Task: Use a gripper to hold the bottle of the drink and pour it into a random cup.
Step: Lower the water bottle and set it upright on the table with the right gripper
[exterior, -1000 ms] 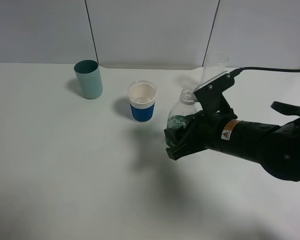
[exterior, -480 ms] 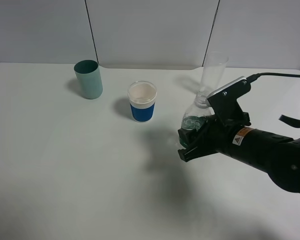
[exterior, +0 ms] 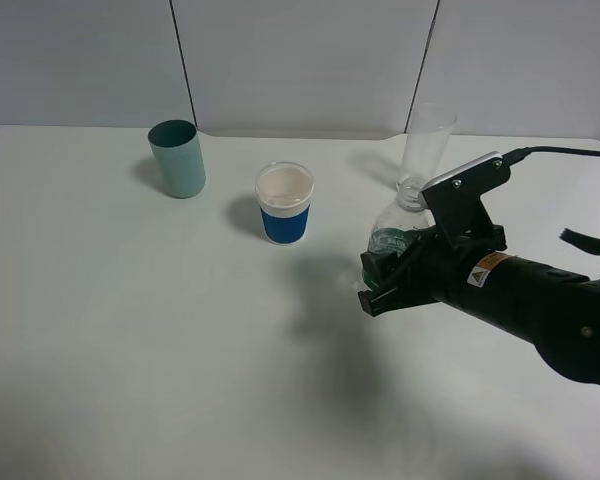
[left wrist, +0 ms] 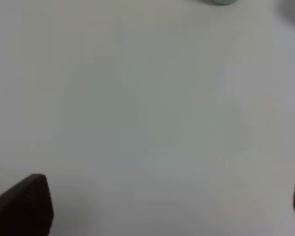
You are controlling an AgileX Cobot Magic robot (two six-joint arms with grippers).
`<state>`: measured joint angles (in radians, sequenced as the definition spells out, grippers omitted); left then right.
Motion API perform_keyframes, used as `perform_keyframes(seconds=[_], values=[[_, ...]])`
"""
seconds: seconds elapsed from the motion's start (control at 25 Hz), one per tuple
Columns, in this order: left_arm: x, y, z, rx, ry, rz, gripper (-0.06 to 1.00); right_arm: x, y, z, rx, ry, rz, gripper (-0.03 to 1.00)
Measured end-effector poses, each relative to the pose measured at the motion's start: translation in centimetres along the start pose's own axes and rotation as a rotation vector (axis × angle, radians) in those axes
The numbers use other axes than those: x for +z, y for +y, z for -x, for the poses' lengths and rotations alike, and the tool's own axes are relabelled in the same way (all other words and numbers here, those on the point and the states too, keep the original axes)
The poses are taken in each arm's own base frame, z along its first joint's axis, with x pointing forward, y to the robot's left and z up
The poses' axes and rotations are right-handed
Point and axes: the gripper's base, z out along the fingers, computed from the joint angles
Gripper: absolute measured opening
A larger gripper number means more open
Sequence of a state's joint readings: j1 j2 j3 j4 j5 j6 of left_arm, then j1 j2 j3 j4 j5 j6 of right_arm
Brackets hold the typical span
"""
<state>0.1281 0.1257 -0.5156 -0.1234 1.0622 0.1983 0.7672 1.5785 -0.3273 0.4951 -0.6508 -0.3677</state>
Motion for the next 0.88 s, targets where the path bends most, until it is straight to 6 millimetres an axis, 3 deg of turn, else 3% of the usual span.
perform_keyframes(seconds=[0.88], values=[[0.0, 0.0, 0.0, 0.000, 0.000, 0.000, 0.99, -0.1, -0.2, -1.1, 0.185, 0.124, -0.031, 0.58]])
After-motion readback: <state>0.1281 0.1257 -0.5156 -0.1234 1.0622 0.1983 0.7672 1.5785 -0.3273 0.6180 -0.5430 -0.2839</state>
